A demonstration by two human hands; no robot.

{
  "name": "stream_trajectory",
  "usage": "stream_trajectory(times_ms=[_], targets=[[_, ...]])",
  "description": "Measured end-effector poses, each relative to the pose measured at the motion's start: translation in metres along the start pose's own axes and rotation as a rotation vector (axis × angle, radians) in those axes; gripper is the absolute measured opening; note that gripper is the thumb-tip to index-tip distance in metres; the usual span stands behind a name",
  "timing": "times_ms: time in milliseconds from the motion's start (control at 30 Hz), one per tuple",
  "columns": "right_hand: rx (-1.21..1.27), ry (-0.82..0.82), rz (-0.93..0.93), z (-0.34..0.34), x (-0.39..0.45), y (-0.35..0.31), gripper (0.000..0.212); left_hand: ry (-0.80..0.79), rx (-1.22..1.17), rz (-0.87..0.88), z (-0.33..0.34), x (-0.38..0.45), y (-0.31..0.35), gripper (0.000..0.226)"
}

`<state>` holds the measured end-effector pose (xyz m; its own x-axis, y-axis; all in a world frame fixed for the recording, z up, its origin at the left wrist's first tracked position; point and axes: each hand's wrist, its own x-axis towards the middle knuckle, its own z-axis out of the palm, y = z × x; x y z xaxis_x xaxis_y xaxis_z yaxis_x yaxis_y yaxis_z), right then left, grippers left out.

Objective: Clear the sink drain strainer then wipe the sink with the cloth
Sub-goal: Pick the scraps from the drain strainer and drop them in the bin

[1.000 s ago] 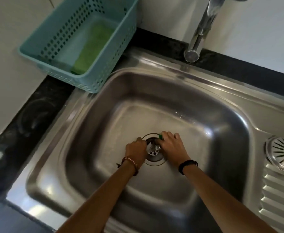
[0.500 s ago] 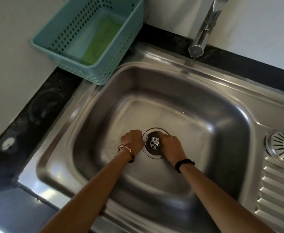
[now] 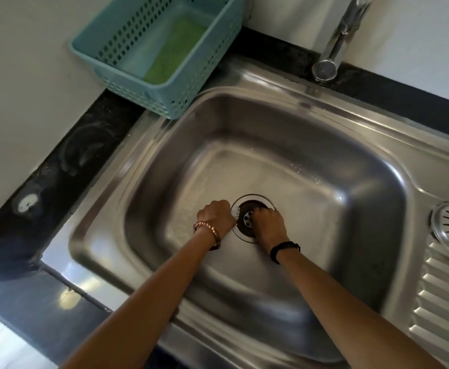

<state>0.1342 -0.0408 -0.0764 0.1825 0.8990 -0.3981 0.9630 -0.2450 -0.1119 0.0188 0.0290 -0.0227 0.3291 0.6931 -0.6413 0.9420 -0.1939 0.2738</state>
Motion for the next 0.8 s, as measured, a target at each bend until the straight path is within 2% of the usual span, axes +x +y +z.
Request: stream_trajectory(times_ms=[133,200,267,333,400,500,633,733,800], targets=[[-0.061,-0.008,-0.066,0.001,-0.001,0.004,0.026,0.017,-0.049,-0.005,-0.002,-0.009,-0.002,0.027],[-0.003,-0.026,-0.031,-0.003,-0.003,0.005,0.026,0.033,-0.078,-0.011,-0.003,-0.016,-0.004,0.026],[0.245,0.002,0.111,-0.012,-0.006,0.008,0.021,0.048,-0.099,-0.013,-0.004,-0.023,-0.005,0.024],[0.626,0.062,0.269,-0.029,-0.012,0.013,0.017,0.081,-0.126,-0.010,-0.007,-0.031,-0.005,0.023],[0.902,0.084,0.315,-0.049,-0.023,0.016,0.015,0.129,-0.206,-0.002,-0.011,-0.040,-0.001,0.025],[1.007,0.101,0.220,-0.082,-0.053,0.010,0.009,0.189,-0.417,0.013,-0.020,-0.061,0.004,0.029],[1.095,0.125,0.090,-0.114,-0.101,-0.020,0.010,0.269,-0.779,0.061,-0.035,-0.116,-0.007,0.011],[1.150,0.196,-0.021,-0.126,-0.146,-0.065,0.009,0.388,-0.941,0.105,-0.037,-0.180,-0.040,0.014],[1.150,0.185,-0.125,-0.126,-0.180,-0.103,0.004,0.452,-1.043,0.087,-0.030,-0.230,-0.074,0.015]])
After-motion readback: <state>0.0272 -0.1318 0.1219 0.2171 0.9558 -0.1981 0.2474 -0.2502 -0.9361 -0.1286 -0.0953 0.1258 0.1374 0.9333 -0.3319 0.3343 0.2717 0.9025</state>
